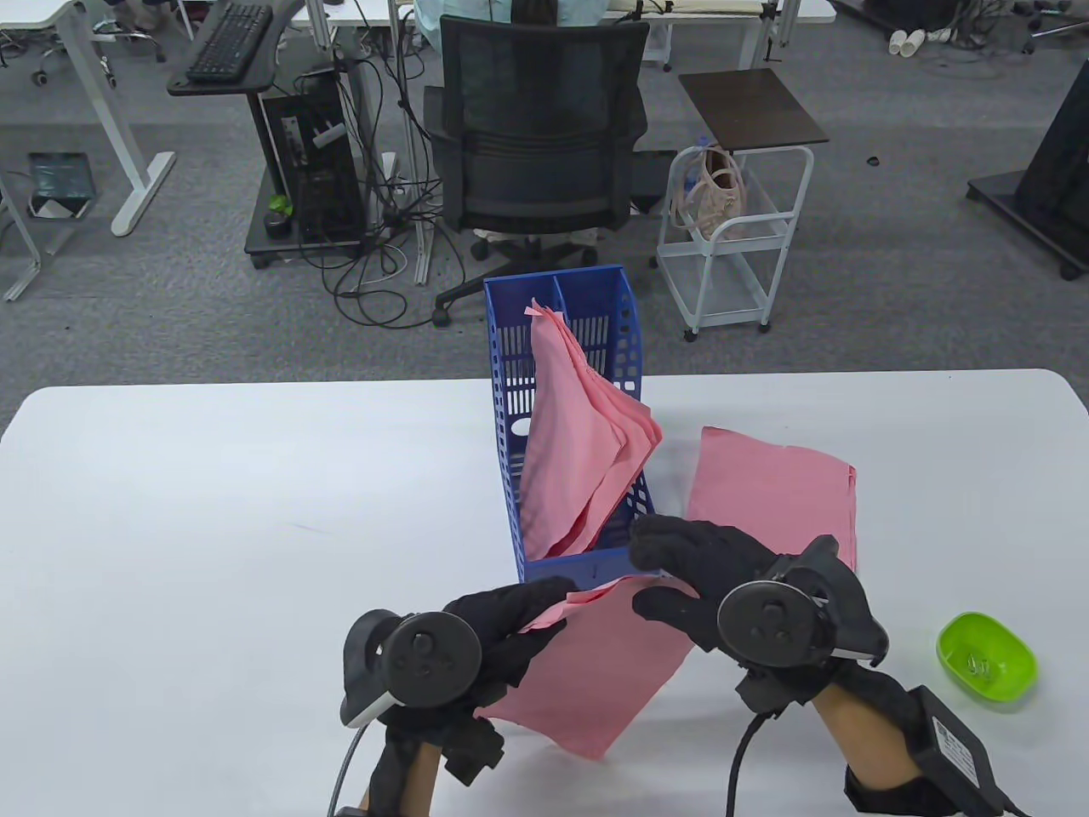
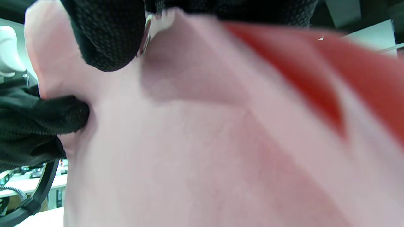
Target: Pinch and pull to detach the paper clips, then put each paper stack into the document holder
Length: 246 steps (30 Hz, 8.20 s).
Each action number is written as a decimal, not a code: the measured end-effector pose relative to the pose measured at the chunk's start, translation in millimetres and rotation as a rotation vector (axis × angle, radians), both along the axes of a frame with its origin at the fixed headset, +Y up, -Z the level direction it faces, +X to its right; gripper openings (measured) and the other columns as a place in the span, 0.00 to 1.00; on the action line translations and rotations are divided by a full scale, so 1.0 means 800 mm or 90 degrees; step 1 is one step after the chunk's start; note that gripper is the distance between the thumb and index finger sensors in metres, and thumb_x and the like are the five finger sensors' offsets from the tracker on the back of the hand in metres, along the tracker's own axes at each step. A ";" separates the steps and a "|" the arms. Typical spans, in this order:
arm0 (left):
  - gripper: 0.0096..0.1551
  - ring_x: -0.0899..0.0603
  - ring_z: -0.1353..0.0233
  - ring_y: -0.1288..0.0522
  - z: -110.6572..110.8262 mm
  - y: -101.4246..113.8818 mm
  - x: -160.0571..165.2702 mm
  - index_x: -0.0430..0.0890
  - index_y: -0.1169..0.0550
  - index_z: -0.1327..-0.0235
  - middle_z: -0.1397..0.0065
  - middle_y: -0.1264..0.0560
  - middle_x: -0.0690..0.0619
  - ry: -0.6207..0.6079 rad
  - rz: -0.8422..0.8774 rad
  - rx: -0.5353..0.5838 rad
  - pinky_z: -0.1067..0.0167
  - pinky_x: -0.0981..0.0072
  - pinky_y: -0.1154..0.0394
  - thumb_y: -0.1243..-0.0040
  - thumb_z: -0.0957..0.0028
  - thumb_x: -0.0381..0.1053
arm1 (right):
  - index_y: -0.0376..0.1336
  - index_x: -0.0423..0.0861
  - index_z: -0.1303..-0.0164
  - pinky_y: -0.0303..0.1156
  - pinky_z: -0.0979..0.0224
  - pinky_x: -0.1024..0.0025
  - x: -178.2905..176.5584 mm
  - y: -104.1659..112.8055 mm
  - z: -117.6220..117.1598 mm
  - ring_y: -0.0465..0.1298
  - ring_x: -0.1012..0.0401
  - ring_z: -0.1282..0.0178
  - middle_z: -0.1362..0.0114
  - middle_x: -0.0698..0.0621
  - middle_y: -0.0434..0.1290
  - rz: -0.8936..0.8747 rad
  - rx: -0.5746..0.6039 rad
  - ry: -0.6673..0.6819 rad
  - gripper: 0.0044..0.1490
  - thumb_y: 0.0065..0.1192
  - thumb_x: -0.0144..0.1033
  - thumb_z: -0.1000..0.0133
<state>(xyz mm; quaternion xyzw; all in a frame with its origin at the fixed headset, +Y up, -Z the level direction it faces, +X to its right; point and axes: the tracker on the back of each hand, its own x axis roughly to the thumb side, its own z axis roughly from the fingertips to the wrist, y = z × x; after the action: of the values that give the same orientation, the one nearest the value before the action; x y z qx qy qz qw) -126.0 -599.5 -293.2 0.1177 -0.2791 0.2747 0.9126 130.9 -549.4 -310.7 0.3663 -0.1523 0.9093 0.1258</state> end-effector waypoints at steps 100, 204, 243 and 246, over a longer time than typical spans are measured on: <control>0.37 0.40 0.33 0.18 -0.005 0.003 -0.029 0.48 0.28 0.23 0.28 0.21 0.46 0.029 0.068 -0.030 0.33 0.48 0.24 0.57 0.39 0.66 | 0.65 0.52 0.29 0.79 0.42 0.69 0.090 -0.079 -0.039 0.85 0.58 0.45 0.30 0.44 0.77 -0.214 -0.361 0.145 0.26 0.55 0.44 0.37; 0.55 0.23 0.19 0.70 -0.032 -0.119 -0.044 0.39 0.64 0.13 0.13 0.67 0.33 0.242 -0.472 -0.087 0.26 0.31 0.66 0.74 0.43 0.69 | 0.36 0.59 0.19 0.44 0.13 0.39 0.211 -0.278 -0.131 0.45 0.37 0.10 0.10 0.46 0.40 0.476 -0.539 -0.493 0.49 0.60 0.40 0.42; 0.54 0.23 0.17 0.66 -0.034 -0.120 -0.040 0.40 0.62 0.12 0.12 0.64 0.33 0.225 -0.453 -0.094 0.25 0.28 0.61 0.74 0.43 0.69 | 0.62 0.57 0.29 0.67 0.23 0.52 0.165 -0.042 -0.052 0.73 0.47 0.24 0.18 0.46 0.67 0.181 -0.052 -0.372 0.26 0.54 0.35 0.39; 0.54 0.23 0.17 0.66 -0.034 -0.117 -0.040 0.40 0.61 0.11 0.12 0.64 0.33 0.220 -0.430 -0.098 0.25 0.28 0.61 0.73 0.43 0.70 | 0.62 0.56 0.30 0.67 0.23 0.52 0.169 -0.021 -0.043 0.73 0.47 0.24 0.18 0.45 0.67 0.137 -0.056 -0.360 0.25 0.55 0.35 0.39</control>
<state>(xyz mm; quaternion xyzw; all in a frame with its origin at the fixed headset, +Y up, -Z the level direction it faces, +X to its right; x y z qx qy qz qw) -158.0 -692.9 -320.6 -0.0054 -0.1229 -0.0446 0.9914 266.1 -565.9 -345.1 0.1068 -0.1020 0.9890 -0.0026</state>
